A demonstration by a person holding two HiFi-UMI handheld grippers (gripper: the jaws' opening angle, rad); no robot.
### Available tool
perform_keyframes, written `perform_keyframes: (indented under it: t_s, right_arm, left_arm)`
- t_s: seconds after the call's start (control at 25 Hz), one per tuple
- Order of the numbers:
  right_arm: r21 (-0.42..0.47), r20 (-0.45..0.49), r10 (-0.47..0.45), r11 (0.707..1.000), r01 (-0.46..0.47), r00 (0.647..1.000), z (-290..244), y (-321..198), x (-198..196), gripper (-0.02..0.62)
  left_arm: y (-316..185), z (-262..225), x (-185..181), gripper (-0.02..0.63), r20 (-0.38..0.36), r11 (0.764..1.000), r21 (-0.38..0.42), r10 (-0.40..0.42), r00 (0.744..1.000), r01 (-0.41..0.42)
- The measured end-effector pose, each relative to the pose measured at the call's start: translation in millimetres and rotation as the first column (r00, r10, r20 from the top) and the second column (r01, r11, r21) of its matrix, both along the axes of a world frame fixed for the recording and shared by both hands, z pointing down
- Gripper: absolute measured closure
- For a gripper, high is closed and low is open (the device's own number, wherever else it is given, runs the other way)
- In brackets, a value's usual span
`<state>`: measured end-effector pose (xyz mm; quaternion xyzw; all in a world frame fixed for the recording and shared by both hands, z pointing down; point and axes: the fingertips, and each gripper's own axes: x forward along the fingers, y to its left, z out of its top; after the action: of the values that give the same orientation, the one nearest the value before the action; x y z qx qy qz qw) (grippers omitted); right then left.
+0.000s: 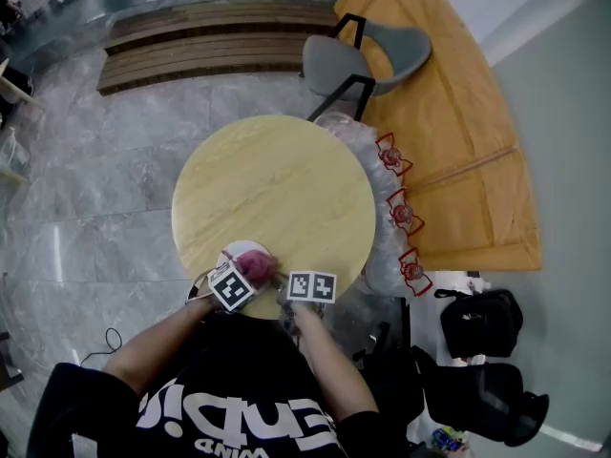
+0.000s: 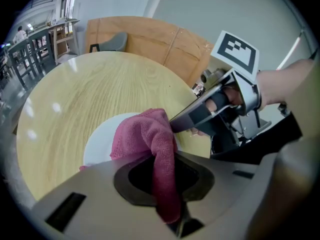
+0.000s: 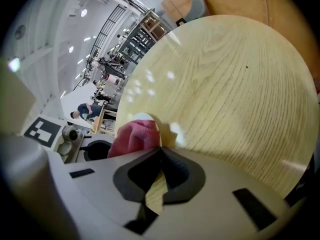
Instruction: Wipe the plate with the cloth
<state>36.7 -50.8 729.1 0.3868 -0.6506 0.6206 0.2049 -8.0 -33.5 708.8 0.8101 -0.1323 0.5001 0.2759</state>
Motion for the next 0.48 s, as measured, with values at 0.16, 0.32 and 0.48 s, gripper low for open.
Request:
perform_keyframes:
  t_s: [0.16, 0.32, 0.48]
  right_arm:
    - [0.004, -0.007, 0.008, 1.000, -0.008, 1.000, -1, -1, 0, 0.571]
    - [0.008, -0.012, 0.003, 1.000, -0.003, 1.000, -2, -3, 0, 0.571]
    - [0.012, -0.015, -0.012, 1.000, 0.012, 1.000, -3, -2, -1, 0.571]
  left_arm:
    - [11, -2, -6, 0.539, 0.000, 1.000, -0.014, 0.002, 1.000, -0.002]
    - [16, -1, -18, 0.540, 0.006, 1.000, -0.023, -0.014, 1.000, 0.014]
    - [8, 1, -32, 0.540, -0.002, 0.999, 0.014, -0.048, 0.999, 0.048]
